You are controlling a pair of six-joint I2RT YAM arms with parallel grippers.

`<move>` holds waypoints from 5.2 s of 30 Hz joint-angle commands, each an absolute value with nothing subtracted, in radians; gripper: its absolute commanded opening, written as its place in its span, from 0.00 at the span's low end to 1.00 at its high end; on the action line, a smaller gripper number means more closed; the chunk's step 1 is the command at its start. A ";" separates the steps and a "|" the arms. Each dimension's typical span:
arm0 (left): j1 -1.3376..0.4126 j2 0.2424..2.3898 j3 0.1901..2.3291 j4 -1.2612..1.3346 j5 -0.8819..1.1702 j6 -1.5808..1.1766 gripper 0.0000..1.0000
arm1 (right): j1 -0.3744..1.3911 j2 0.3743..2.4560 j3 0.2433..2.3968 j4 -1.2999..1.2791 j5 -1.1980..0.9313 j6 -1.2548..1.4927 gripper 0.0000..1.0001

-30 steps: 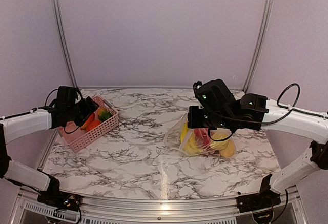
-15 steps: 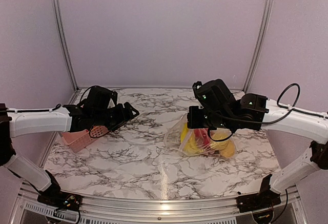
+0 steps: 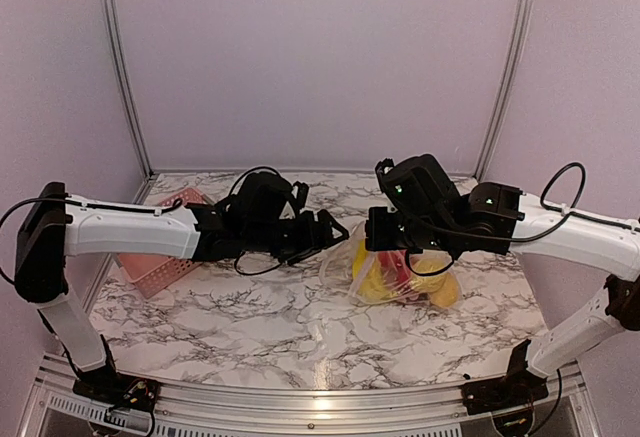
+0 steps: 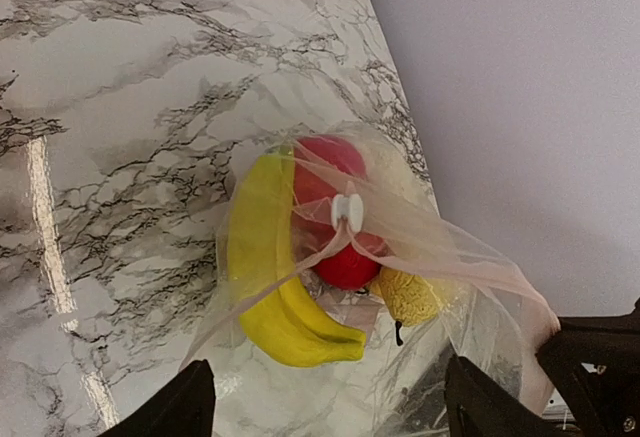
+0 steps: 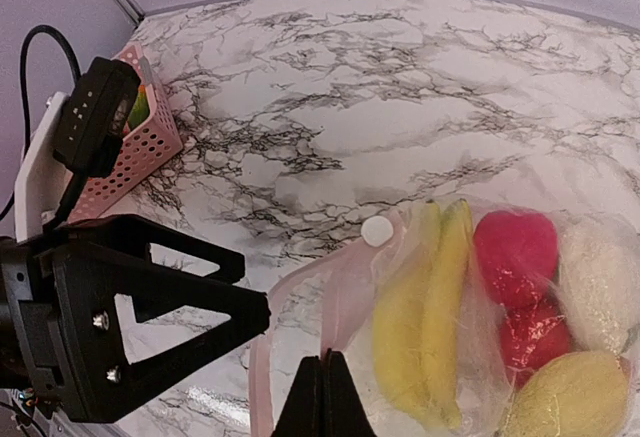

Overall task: Open the zip-top bag and remove the fake food
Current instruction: Pick up the fake fruit from the zipper food storage bag.

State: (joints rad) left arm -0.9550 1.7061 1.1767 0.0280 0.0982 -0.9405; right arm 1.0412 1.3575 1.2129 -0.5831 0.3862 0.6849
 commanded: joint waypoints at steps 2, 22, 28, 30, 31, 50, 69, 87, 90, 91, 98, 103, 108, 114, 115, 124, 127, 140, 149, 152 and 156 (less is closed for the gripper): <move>-1.000 1.769 1.223 0.054 0.133 -0.957 0.82 | 1.048 1.345 1.218 -0.578 0.392 0.695 0.00; -1.046 1.940 1.307 0.123 0.235 -0.996 0.68 | 1.093 1.391 1.284 -0.572 0.390 0.676 0.00; -1.048 1.980 1.315 0.133 0.241 -1.006 0.64 | 1.100 1.390 1.283 -0.578 0.405 0.676 0.00; -1.048 1.986 1.310 0.126 0.229 -1.005 0.64 | 1.100 1.382 1.283 -0.588 0.415 0.673 0.05; -1.048 1.988 1.309 0.123 0.224 -1.003 0.64 | 1.100 1.378 1.284 -0.595 0.422 0.670 0.12; -1.048 2.021 1.272 0.143 0.219 -1.019 0.63 | 0.915 1.077 1.006 -0.753 0.448 0.757 0.44; -1.048 2.013 1.272 0.135 0.218 -1.018 0.63 | 0.736 0.940 0.757 -0.707 0.316 0.781 0.06; -1.048 2.017 1.281 0.136 0.222 -1.014 0.63 | 0.728 1.106 0.777 -0.583 0.270 0.736 0.12; -1.048 2.016 1.278 0.136 0.222 -1.014 0.63 | 0.729 1.088 0.800 -0.626 0.287 0.730 0.15; -1.048 2.015 1.278 0.135 0.222 -1.014 0.63 | 0.728 1.075 0.806 -0.648 0.290 0.727 0.16; -1.048 2.016 1.275 0.135 0.226 -1.010 0.63 | 0.801 0.984 0.812 -0.755 0.288 0.760 0.19; -1.048 2.018 1.279 0.137 0.227 -1.012 0.63 | 0.907 0.982 0.787 -0.803 0.289 0.845 0.12; -1.048 2.020 1.279 0.135 0.229 -1.012 0.63 | 0.922 0.960 0.718 -0.746 0.257 0.875 0.09; -1.048 2.022 1.282 0.135 0.228 -1.012 0.63 | 0.916 1.037 0.721 -0.626 0.223 0.859 0.11; -1.048 2.022 1.282 0.135 0.228 -1.012 0.63 | 0.908 1.054 0.728 -0.607 0.219 0.853 0.12; -1.048 2.020 1.281 0.139 0.230 -1.010 0.63 | 0.783 1.141 0.767 -0.486 0.170 0.761 0.25; -1.048 2.024 1.287 0.139 0.230 -1.009 0.63 | 0.782 1.169 0.800 -0.479 0.162 0.739 0.27; -1.048 2.047 1.323 0.144 0.235 -1.009 0.64 | 0.804 1.182 0.832 -0.510 0.187 0.737 0.24; -1.051 2.115 1.423 0.111 0.228 -1.001 0.64 | 0.800 1.266 0.851 -0.502 0.213 0.732 0.13; -1.052 2.138 1.459 0.091 0.229 -0.993 0.64 | 0.799 1.291 0.841 -0.484 0.219 0.733 0.11; -1.054 2.158 1.481 0.066 0.224 -0.985 0.64 | 0.799 1.319 0.843 -0.464 0.223 0.732 0.10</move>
State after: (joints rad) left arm -1.0454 2.1239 1.4452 0.1131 0.2276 -1.0073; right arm 0.8021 1.2964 0.8371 -0.4950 0.2024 0.7322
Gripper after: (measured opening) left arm 0.642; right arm 0.105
